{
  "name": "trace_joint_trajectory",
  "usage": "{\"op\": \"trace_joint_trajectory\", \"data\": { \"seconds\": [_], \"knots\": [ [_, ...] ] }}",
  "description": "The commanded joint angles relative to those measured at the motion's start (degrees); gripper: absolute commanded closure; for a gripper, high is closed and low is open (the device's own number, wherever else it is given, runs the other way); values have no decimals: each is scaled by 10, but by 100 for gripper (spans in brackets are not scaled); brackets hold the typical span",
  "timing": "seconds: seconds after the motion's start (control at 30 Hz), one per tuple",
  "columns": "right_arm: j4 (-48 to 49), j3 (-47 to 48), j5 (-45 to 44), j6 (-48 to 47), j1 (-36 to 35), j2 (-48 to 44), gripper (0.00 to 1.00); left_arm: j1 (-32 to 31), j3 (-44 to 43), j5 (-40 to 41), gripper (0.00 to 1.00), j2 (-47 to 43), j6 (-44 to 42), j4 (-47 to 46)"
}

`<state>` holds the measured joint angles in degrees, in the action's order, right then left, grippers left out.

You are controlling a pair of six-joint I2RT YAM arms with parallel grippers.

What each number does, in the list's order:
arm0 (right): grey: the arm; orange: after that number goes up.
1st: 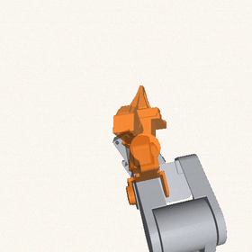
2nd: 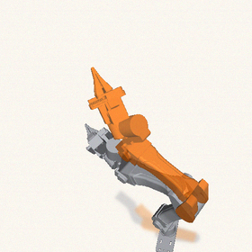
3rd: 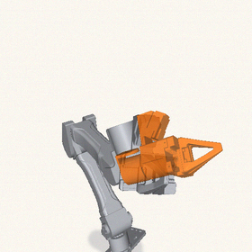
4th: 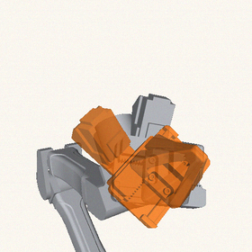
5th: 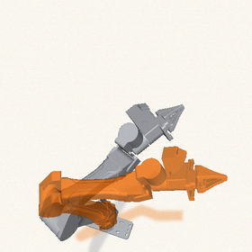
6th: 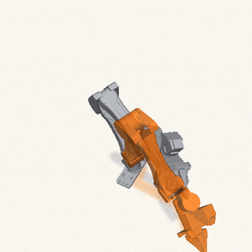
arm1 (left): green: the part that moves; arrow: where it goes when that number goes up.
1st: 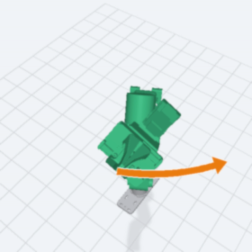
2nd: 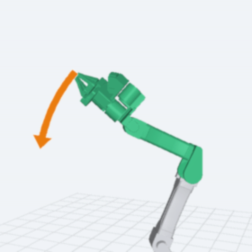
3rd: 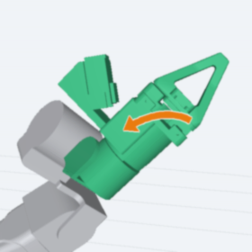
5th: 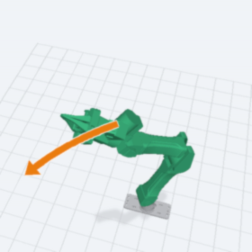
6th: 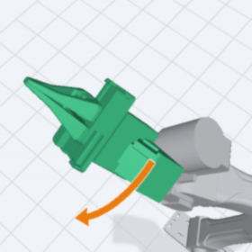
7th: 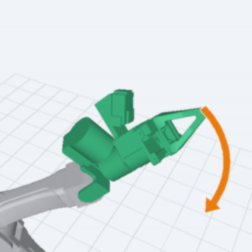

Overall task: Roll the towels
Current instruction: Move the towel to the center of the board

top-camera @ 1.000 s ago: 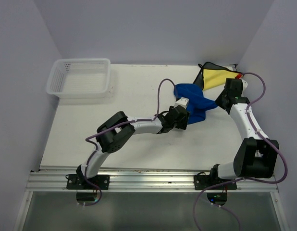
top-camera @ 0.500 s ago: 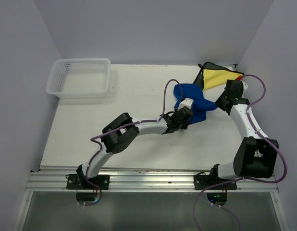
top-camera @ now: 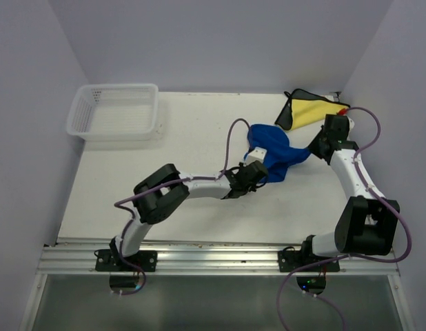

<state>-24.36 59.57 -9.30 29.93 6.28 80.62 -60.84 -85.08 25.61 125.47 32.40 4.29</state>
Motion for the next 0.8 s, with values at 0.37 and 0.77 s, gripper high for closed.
{"op": "trace_joint_trajectory", "data": {
  "seconds": [0.37, 0.77],
  "knots": [
    [6, -31, 178, 60, -33, -135, 100, 85, 353, 158, 100, -637, -16, 138],
    [-92, -13, 47, 115, -32, -239, 100, 211, 352, 180, 100, -768, -40, 222]
  ]
}}
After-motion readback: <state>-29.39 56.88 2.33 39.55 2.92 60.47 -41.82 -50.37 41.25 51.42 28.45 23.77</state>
